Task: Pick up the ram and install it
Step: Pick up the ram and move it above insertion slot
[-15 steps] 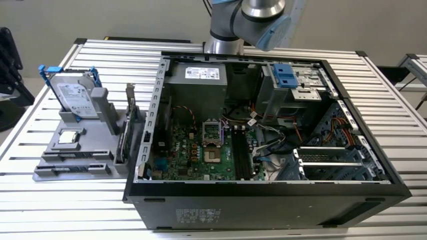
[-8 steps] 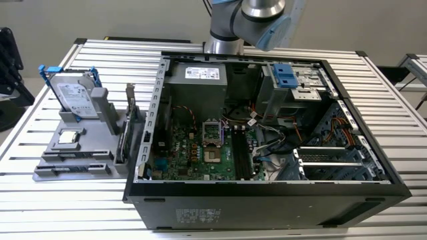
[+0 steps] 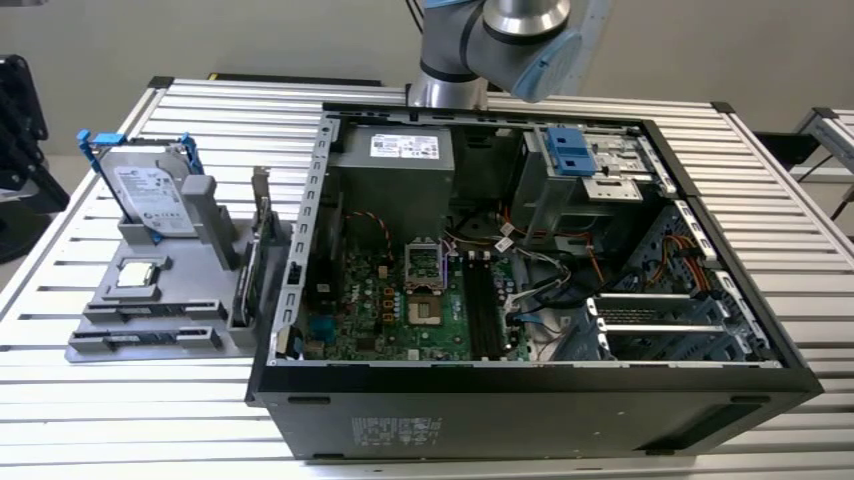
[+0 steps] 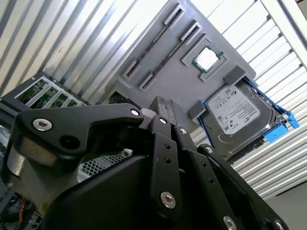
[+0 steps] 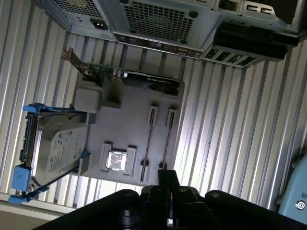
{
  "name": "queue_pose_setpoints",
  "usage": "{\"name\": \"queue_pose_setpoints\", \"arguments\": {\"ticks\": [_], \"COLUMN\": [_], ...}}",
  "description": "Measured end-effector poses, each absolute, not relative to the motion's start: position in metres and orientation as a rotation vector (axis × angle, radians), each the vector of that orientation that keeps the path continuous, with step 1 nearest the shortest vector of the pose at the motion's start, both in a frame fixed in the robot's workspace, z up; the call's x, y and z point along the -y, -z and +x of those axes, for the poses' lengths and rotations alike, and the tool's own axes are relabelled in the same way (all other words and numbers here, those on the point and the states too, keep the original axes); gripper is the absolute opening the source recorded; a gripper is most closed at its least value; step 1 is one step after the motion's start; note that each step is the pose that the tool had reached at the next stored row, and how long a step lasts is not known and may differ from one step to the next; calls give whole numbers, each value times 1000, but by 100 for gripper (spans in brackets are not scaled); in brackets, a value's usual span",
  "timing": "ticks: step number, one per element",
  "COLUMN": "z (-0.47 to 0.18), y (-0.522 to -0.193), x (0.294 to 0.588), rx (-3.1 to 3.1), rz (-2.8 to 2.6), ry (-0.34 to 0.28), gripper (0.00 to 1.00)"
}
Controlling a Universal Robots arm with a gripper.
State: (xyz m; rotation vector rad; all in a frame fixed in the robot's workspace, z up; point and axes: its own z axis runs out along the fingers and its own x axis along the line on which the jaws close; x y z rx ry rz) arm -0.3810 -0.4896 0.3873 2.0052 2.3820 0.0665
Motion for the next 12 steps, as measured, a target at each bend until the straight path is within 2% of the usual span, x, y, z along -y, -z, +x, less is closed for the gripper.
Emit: {"name": "queue_pose_setpoints", "arguments": {"ticks": [12], "z": [-382], "y": [-387], "x": [490], "rx": [-2263], "rz": [2135], "ry": [-64], "gripper": [0]}}
